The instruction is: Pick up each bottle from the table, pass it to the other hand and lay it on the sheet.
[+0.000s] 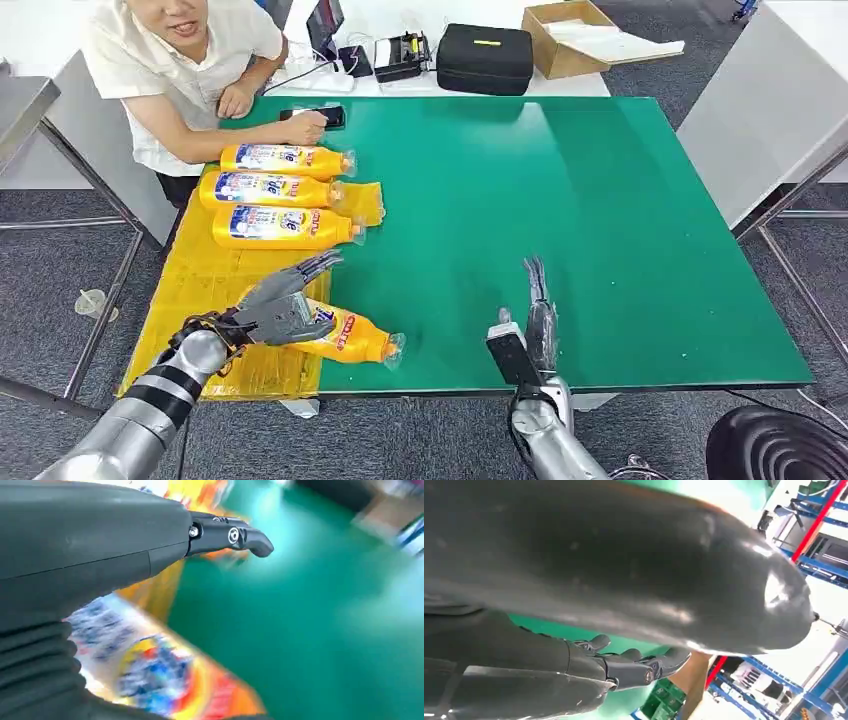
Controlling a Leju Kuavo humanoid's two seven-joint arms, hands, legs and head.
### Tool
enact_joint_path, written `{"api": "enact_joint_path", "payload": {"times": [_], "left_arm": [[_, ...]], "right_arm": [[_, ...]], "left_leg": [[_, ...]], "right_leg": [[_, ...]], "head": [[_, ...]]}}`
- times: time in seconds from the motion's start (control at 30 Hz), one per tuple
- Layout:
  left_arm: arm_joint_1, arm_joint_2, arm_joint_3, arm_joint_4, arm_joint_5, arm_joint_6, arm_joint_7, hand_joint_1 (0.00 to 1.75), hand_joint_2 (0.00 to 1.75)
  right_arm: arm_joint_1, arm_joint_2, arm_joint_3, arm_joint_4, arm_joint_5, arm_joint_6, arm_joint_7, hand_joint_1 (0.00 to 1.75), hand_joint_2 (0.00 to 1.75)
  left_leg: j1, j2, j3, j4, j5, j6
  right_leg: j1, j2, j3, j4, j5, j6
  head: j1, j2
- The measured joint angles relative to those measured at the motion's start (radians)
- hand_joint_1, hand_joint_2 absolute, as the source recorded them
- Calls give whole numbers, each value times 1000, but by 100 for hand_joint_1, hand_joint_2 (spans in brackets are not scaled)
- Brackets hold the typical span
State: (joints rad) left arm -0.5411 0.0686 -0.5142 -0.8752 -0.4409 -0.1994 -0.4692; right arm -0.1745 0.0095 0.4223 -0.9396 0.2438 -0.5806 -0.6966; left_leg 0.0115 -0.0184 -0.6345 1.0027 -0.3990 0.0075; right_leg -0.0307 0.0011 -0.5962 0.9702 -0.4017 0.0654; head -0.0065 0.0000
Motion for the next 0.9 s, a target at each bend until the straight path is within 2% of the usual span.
{"api": "enact_joint_path", "payload": {"times": [0.23, 0.33, 0.5, 0.73, 0.9], "left_arm": [[124, -28, 19, -233, -36, 205, 35, 0, 175], [187, -54, 33, -316, -80, 344, 27, 0, 175], [261, -92, 59, -420, -126, 492, 27, 0, 175], [312, -122, 86, -495, -164, 585, 20, 0, 175], [356, -143, 92, -554, -126, 591, 10, 0, 175]], "right_arm": [[48, 0, -55, -60, 27, -32, 0, 0, 175], [72, 4, -102, -108, 56, -34, 0, 0, 175], [104, 3, -135, -189, 60, -34, 0, 0, 175], [144, 2, -143, -311, 40, -31, -1, 0, 175], [165, 6, -143, -404, 55, -24, -2, 0, 175]], "left_leg": [[0, 0, -2, 0, -1, 0], [0, 0, -2, 0, -1, 0], [0, 0, -2, 0, -1, 0], [0, 0, -2, 0, -1, 0], [0, 0, -3, 0, -1, 0]], "right_leg": [[0, 0, -2, 0, 0, 0], [0, 0, -2, 0, 0, 0], [0, 0, -3, 0, -1, 0], [0, 0, -2, 0, 0, 0], [0, 0, -3, 0, -1, 0]], "head": [[0, 0], [0, 0], [0, 0], [0, 0], [0, 0]]}}
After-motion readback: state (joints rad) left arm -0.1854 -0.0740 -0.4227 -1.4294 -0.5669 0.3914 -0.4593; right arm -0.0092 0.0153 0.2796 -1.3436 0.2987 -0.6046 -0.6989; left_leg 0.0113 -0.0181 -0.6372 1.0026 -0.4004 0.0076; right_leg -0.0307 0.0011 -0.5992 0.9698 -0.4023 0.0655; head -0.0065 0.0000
